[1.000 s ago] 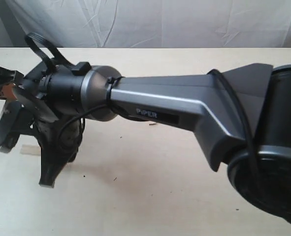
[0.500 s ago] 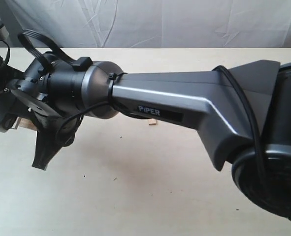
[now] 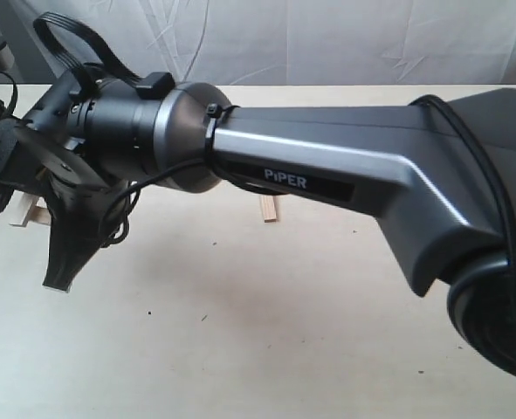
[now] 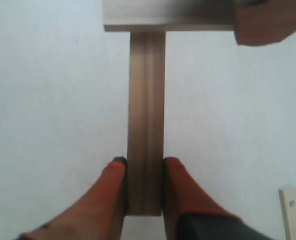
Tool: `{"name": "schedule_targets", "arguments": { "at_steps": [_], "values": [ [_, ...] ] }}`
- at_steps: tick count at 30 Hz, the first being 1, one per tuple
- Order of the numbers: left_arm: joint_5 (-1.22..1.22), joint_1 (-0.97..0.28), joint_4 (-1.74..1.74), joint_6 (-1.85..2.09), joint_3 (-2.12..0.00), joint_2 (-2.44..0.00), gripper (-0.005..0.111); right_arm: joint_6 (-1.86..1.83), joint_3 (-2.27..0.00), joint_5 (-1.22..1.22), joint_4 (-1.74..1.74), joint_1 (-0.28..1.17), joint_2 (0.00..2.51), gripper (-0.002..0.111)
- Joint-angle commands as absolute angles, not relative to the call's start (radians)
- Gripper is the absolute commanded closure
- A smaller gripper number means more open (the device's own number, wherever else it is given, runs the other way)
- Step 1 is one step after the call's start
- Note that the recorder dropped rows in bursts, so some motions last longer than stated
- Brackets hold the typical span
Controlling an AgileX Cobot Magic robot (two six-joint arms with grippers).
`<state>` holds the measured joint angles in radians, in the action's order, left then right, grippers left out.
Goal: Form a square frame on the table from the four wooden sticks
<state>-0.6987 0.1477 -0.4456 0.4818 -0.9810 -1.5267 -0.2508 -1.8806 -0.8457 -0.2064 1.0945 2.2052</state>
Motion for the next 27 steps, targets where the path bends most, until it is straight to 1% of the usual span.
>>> {"name": "schedule_targets", "arguments": {
  "at_steps": [1, 10, 15, 21, 27],
  "values": [
    [-0.690, 0.139, -0.444, 0.482, -0.987, -1.518, 0.107, -0.308, -1.880, -0.830, -0.152, 1.095, 2.191, 0.108],
    [-0.689, 0.139, -0.444, 0.482, -0.987, -1.518, 0.107, -0.314, -1.880, -0.815, -0.173, 1.095, 2.191, 0.108],
    [-0.687, 0.139, -0.444, 0.482, -0.987, -1.518, 0.107, -0.314, -1.880, -0.855, -0.193, 1.095, 2.191, 0.108],
    [-0.677, 0.139, -0.444, 0.500, -0.987, -1.518, 0.107, -0.498, -1.880, -0.970, -0.126, 1.095, 2.184, 0.108],
    [-0.670, 0.139, -0.433, 0.500, -0.987, -1.518, 0.107, -0.552, -1.880, -0.931, -0.043, 1.095, 2.124, 0.108]
  ]
}}
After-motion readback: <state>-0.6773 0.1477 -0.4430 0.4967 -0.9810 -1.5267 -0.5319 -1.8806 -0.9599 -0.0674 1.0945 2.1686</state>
